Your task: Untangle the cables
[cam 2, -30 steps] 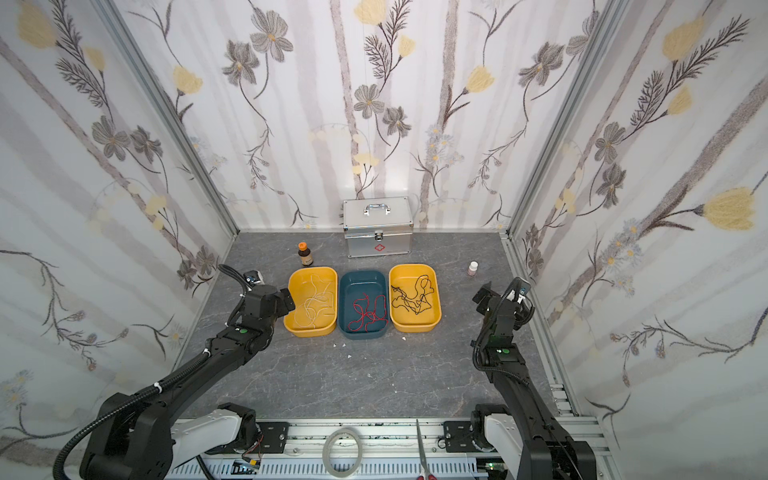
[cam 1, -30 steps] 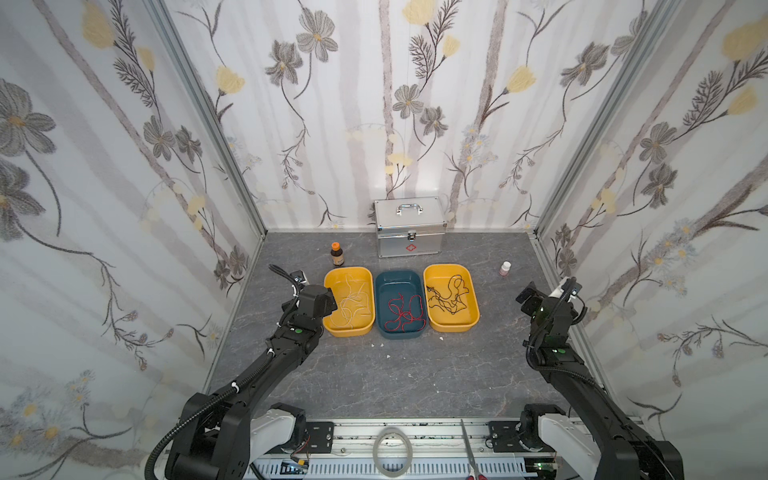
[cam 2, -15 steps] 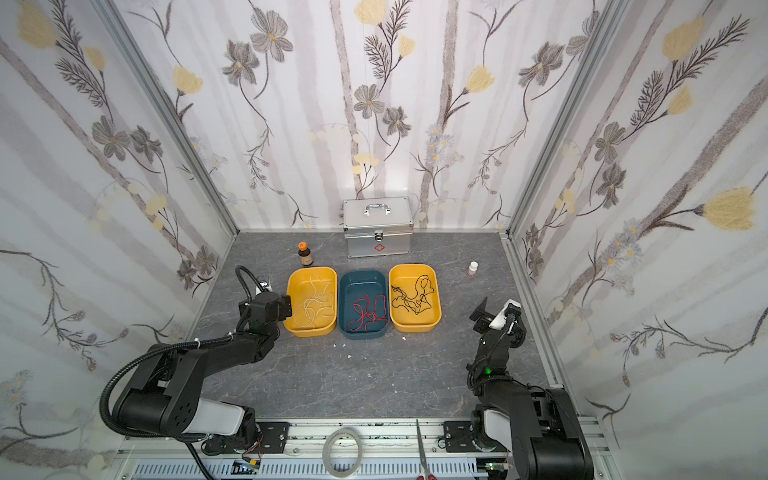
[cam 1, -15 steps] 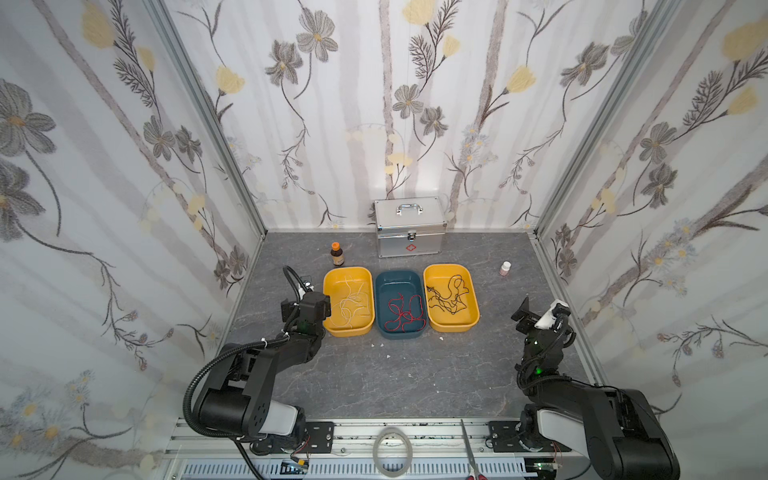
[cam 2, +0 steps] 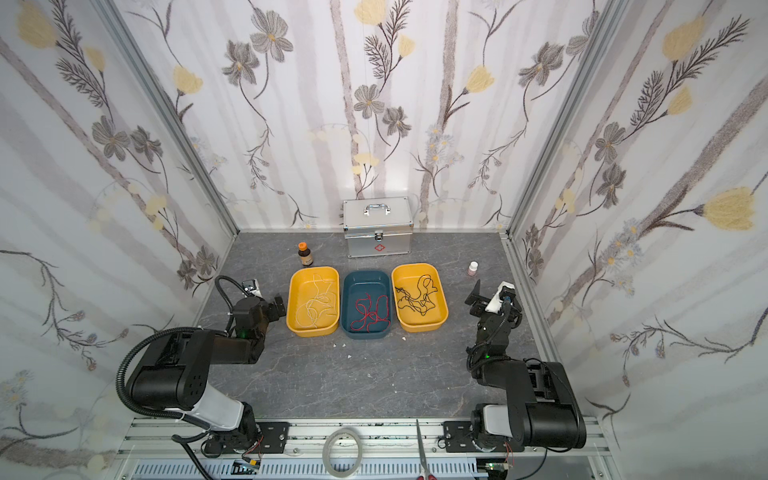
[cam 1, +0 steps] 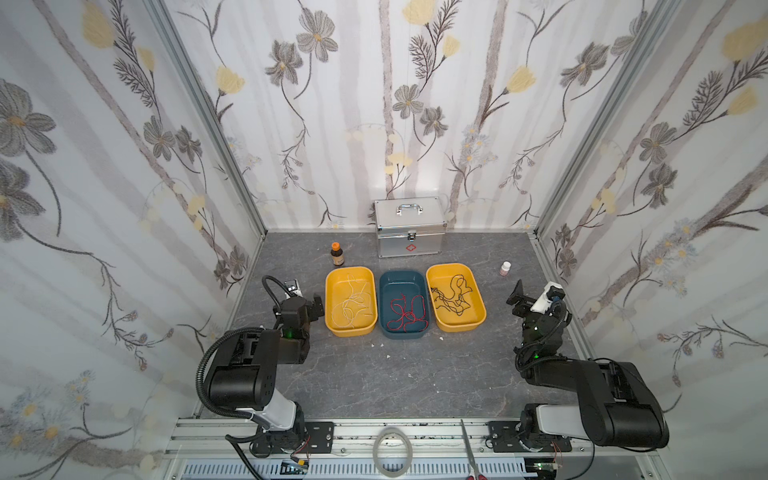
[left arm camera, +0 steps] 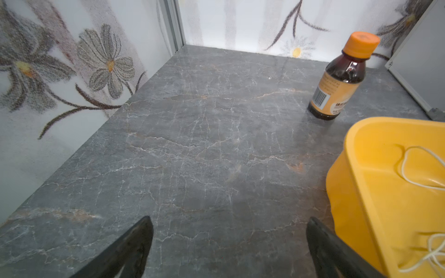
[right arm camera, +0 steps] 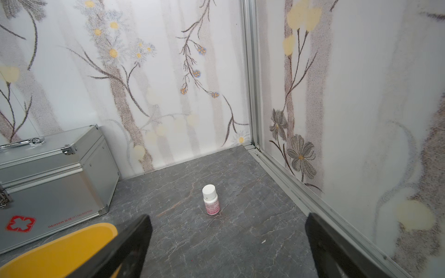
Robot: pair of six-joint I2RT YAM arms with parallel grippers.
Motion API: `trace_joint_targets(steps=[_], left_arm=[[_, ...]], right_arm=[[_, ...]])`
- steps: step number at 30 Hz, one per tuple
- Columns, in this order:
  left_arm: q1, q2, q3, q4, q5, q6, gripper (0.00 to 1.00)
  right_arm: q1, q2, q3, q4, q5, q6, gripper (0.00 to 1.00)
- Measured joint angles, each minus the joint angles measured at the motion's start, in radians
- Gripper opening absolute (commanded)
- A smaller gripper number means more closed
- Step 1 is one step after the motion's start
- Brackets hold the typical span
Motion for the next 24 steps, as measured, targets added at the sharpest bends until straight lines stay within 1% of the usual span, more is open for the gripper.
trace_joint_targets(steps=[4,24], left_arm=[[-0.019,0.002,0.005,0.009,-0.004,-0.003,1.0],[-0.026,0.003,0.006,0.023,-0.012,-0.003,1.0]], right_arm=[[0.001,0.0,-0.001,-0.002,-0.006,0.0,1.0],[0.001,0.003,0.001,-0.01,-0.006,0.0,1.0]])
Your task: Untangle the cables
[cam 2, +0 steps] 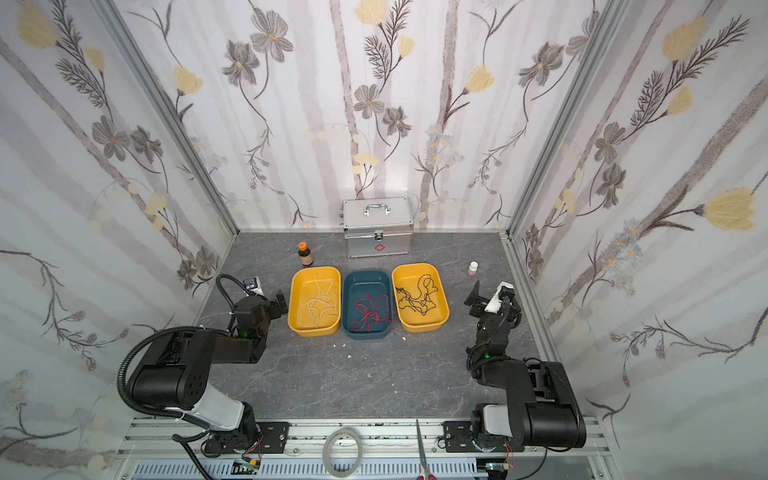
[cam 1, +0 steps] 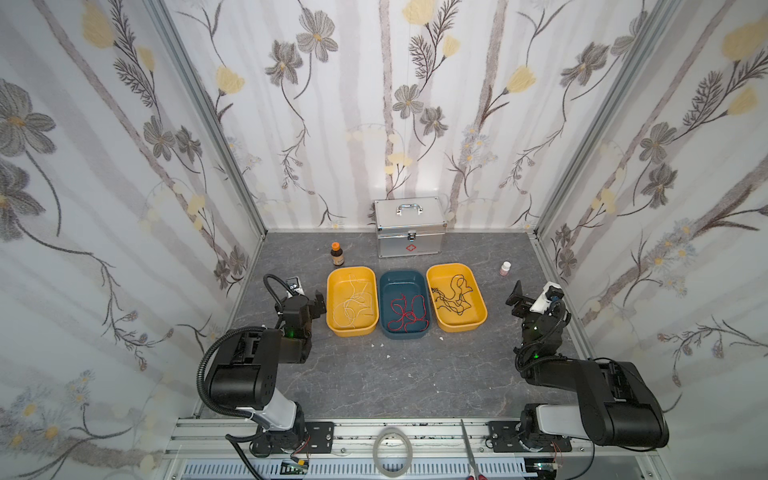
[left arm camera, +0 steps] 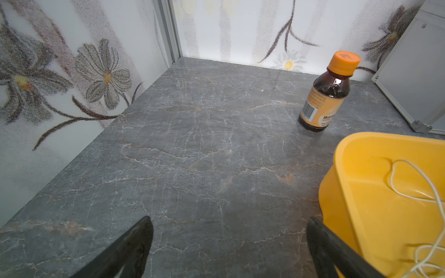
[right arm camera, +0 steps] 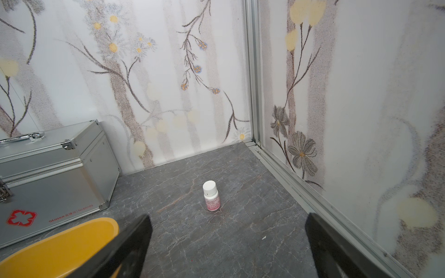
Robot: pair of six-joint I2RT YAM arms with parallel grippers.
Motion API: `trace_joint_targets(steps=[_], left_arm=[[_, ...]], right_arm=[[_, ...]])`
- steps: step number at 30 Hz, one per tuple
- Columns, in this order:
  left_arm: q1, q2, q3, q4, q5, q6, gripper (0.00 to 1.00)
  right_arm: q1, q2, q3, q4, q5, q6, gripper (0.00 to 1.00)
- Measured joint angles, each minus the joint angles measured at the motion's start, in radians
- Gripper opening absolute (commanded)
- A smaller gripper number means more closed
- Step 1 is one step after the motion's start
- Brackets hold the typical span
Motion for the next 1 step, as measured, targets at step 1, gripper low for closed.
trace_joint_targets(steps=[1], left_arm=[[0.0,0.0,0.0,0.0,0.0,0.0,1.0]], right_arm=[[0.0,0.0,0.0,0.0,0.0,0.0,1.0]])
